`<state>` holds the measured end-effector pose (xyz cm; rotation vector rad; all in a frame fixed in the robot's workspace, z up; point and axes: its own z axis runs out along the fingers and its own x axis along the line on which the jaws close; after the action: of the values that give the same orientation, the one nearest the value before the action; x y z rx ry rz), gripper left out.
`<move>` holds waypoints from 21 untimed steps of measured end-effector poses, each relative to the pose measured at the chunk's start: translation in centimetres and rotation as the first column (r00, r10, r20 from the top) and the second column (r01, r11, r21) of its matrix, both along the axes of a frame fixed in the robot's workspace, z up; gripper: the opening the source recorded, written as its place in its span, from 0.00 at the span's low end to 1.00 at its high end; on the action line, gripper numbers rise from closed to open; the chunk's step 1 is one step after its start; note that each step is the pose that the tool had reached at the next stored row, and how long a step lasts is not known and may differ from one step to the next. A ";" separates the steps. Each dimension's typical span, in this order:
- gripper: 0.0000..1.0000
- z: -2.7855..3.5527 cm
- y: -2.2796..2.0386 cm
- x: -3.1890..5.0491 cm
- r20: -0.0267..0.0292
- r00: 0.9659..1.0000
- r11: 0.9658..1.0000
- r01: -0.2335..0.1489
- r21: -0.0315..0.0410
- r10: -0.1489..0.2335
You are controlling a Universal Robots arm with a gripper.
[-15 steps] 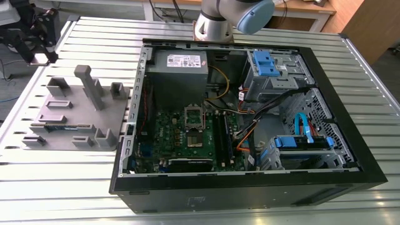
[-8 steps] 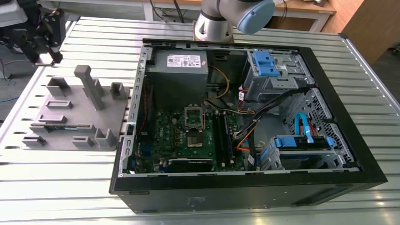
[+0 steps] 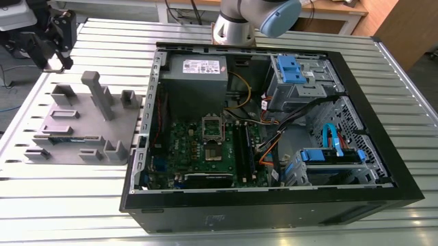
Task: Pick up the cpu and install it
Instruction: 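Pick up the cpu and move it towards the insertion slot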
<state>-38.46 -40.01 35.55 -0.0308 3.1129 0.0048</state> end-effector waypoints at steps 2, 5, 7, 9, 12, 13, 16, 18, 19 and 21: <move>0.47 0.00 0.00 0.17 0.000 1.000 1.000 0.000 0.000 0.000; 0.47 0.00 0.00 0.41 0.000 1.000 1.000 0.000 0.000 0.000; 0.47 0.00 0.00 0.49 0.000 1.000 1.000 0.000 0.000 0.000; 0.47 0.00 0.00 0.50 0.000 1.000 1.000 0.000 0.000 0.000; 0.47 0.01 0.00 0.51 0.000 1.000 1.000 0.000 0.000 0.000; 0.47 0.03 0.00 0.52 0.000 1.000 1.000 0.000 0.000 0.000; 0.47 0.12 0.00 0.51 0.000 1.000 1.000 0.000 0.000 0.000; 0.47 0.16 0.00 0.51 0.000 1.000 1.000 0.000 0.000 0.000; 0.47 0.18 0.00 0.51 0.000 1.000 1.000 0.000 0.000 0.000; 0.47 0.19 0.00 0.53 0.000 1.000 1.000 0.000 0.000 0.000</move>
<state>-37.93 -40.01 35.74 -0.0309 3.1130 0.0047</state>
